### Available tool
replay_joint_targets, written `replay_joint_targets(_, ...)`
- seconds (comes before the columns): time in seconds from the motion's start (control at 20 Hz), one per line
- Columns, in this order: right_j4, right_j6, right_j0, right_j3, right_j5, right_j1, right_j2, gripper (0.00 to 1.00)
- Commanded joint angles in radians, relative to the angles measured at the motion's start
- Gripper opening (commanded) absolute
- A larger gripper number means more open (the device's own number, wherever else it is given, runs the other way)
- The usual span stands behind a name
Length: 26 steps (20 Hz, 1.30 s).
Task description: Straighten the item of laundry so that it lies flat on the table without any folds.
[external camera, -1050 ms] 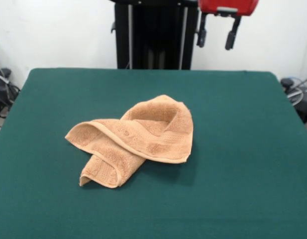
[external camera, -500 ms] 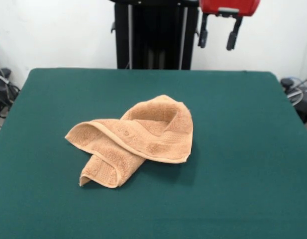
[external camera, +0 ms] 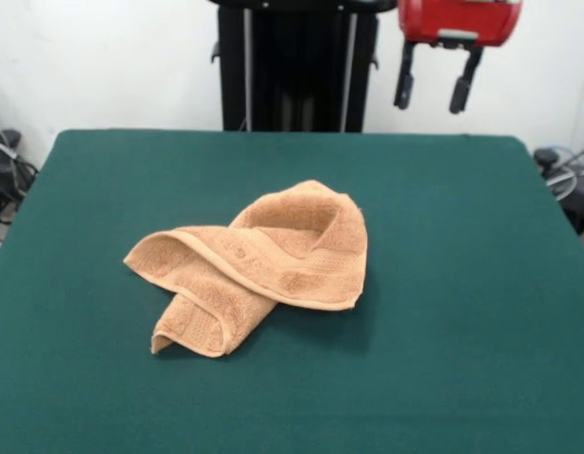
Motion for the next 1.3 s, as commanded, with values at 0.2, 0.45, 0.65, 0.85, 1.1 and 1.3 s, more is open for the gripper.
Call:
replay_joint_targets(0.2,-0.012,0.164,0.014,-0.052,0.039,0.07,0.016,1.0)
replay_joint_targets(0.45,0.002,0.178,0.015,-0.03,0.028,0.072,0.018,1.0)
replay_joint_targets(0.65,-0.004,0.185,0.019,-0.023,-0.001,0.076,0.01,1.0)
replay_joint_targets(0.85,-0.009,0.224,0.043,-0.011,-0.013,0.071,-0.024,1.0)
replay_joint_targets(1.1,-0.025,0.298,0.121,-0.029,-0.017,0.085,-0.12,1.0)
replay_joint_targets(1.3,-0.018,0.274,0.137,-0.054,0.005,0.097,-0.141,1.0)
